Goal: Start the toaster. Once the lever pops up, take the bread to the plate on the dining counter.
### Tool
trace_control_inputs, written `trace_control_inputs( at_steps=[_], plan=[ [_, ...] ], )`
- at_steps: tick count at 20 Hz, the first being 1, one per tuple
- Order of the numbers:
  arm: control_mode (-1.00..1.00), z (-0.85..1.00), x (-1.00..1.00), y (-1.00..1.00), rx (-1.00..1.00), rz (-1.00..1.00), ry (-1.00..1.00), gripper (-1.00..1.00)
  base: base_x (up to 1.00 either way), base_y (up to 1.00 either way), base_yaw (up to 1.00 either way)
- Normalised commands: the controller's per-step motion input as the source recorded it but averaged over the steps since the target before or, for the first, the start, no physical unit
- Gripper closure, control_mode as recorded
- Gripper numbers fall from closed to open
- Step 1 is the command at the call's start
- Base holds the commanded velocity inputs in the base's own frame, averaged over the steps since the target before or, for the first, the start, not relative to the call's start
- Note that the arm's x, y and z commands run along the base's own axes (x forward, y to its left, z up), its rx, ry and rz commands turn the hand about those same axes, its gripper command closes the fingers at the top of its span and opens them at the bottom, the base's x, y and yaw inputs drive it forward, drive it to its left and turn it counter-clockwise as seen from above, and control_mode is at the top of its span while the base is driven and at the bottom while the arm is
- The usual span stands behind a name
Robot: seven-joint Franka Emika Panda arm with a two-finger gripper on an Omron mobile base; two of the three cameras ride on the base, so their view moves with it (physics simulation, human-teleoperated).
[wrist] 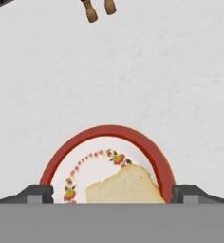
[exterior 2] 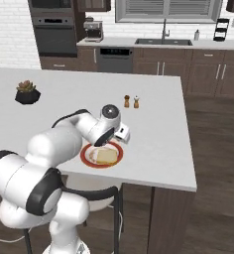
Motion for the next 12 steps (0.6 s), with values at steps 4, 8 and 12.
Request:
trace_control_inputs(
  at_steps=[4,8,12],
  plan=[
    [-1.00,0.22,-0.27,0.21,-0.14,-0.02,0.11,-1.00,0.00,0.00,0.00],
    [-1.00,0.30,-0.39,0.55,-0.17,0.00,0.15,-1.00,0.00,0.00,0.00],
    [-1.00,0.31,-0.62,0.56,-0.12,0.03,0.17,-1.00,0.00,0.00,0.00]
  ],
)
